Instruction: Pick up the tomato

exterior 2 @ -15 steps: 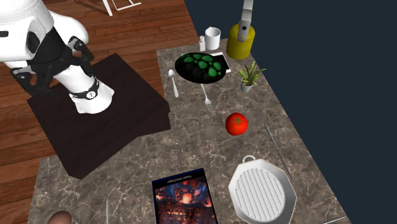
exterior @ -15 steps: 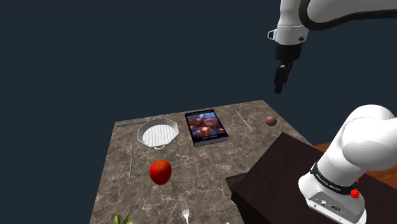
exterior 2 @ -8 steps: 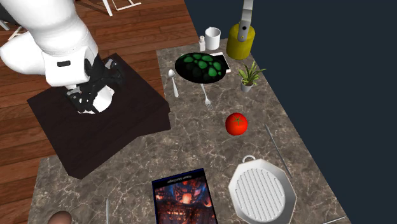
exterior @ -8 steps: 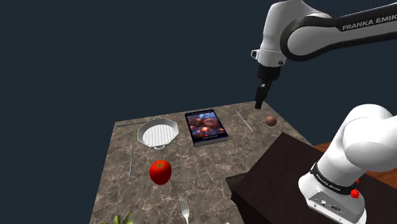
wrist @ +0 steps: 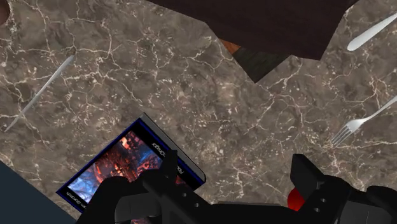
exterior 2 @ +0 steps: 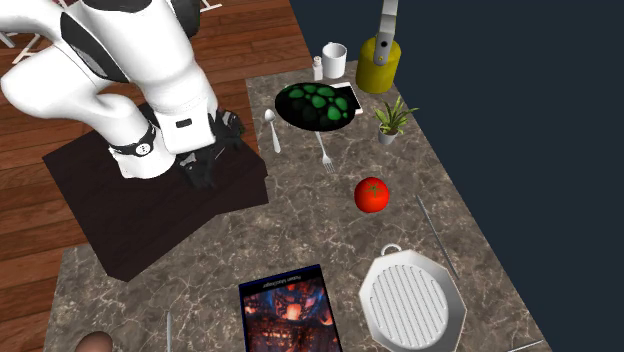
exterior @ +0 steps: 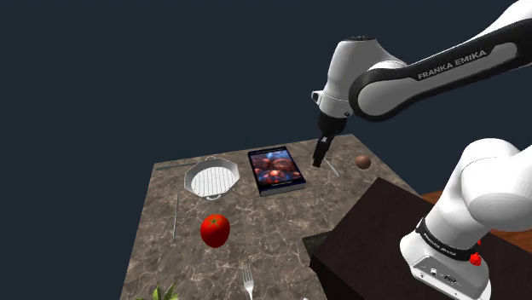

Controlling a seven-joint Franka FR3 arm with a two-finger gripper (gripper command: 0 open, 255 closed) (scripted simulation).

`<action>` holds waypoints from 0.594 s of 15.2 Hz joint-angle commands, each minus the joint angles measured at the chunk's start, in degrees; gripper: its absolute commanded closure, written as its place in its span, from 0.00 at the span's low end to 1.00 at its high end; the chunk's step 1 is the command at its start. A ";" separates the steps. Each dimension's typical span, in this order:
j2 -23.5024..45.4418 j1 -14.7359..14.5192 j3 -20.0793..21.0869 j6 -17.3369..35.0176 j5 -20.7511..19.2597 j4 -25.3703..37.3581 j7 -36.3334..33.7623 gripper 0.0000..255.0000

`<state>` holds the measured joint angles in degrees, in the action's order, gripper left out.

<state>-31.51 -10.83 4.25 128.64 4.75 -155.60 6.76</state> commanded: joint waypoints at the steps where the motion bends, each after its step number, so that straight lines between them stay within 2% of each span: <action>1: 3.90 -1.21 0.82 5.87 1.15 -0.24 -0.01 0.00; 9: 20.91 -5.55 4.14 25.91 4.71 2.98 0.24 0.00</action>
<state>-12.64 -15.94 8.15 152.11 9.06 -153.18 6.73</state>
